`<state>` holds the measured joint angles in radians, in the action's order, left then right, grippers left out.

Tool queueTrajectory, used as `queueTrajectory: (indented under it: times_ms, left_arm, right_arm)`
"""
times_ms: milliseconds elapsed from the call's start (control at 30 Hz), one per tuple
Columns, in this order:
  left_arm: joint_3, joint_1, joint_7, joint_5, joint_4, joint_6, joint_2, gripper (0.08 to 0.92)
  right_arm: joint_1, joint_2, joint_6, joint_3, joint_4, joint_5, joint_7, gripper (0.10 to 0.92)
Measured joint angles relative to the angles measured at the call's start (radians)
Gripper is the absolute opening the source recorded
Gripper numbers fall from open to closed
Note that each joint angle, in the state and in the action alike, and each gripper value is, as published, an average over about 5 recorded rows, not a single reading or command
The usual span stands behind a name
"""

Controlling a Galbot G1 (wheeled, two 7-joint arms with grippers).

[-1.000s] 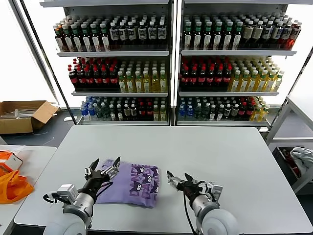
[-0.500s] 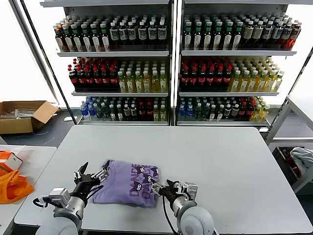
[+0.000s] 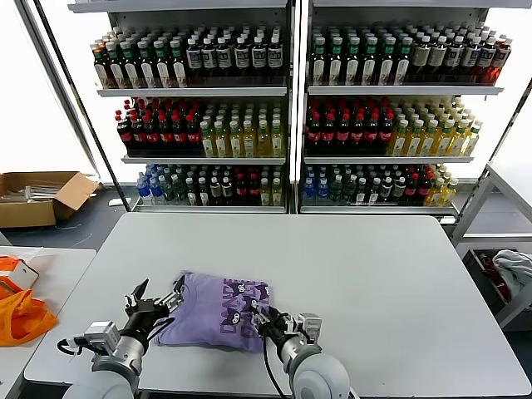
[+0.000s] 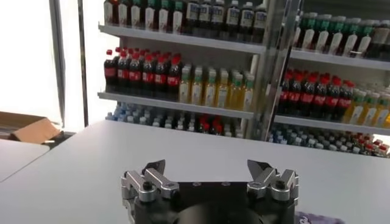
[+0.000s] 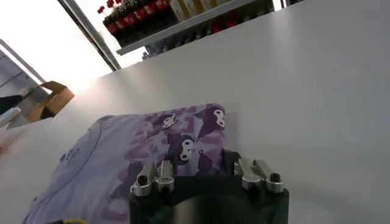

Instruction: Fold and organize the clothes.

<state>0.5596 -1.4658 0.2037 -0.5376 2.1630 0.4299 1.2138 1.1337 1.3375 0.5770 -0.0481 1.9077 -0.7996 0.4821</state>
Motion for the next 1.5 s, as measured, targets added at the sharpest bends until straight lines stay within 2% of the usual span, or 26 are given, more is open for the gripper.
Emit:
queueTrajectory:
  times_ms: [400, 500, 900, 1000, 1067, 1300, 1500]
  left_arm:
    - [0.0, -0.01, -0.001, 0.004, 0.005, 0.0, 0.011, 0.822]
    - [0.002, -0.012, -0.001, 0.004, 0.011, 0.0, 0.012, 0.823]
    - [-0.013, -0.008, -0.001, 0.008, 0.022, 0.004, 0.028, 0.823]
    - [-0.016, -0.008, -0.001, 0.01, 0.023, 0.004, 0.032, 0.822]
    - [-0.019, -0.01, -0.001, 0.012, 0.025, 0.005, 0.035, 0.822]
    - [-0.023, -0.018, -0.002, 0.014, 0.029, 0.005, 0.045, 0.822]
    - [-0.029, -0.018, -0.004, 0.021, 0.026, 0.004, 0.054, 0.823]
  right_arm:
    - [0.017, -0.005, 0.007, 0.005, 0.008, 0.066, -0.019, 0.14]
    - [0.023, -0.022, 0.01, 0.028, 0.023, 0.072, -0.027, 0.112]
    - [0.041, -0.186, 0.01, 0.188, 0.051, 0.099, -0.12, 0.112]
    - [0.043, -0.224, 0.008, 0.22, 0.041, 0.116, -0.154, 0.128]
    - [0.042, -0.242, 0.007, 0.237, 0.032, 0.132, -0.175, 0.174]
    - [0.036, -0.265, 0.003, 0.286, 0.02, 0.185, -0.218, 0.381]
    - [0.055, -0.246, -0.002, 0.303, 0.072, 0.248, -0.23, 0.554]
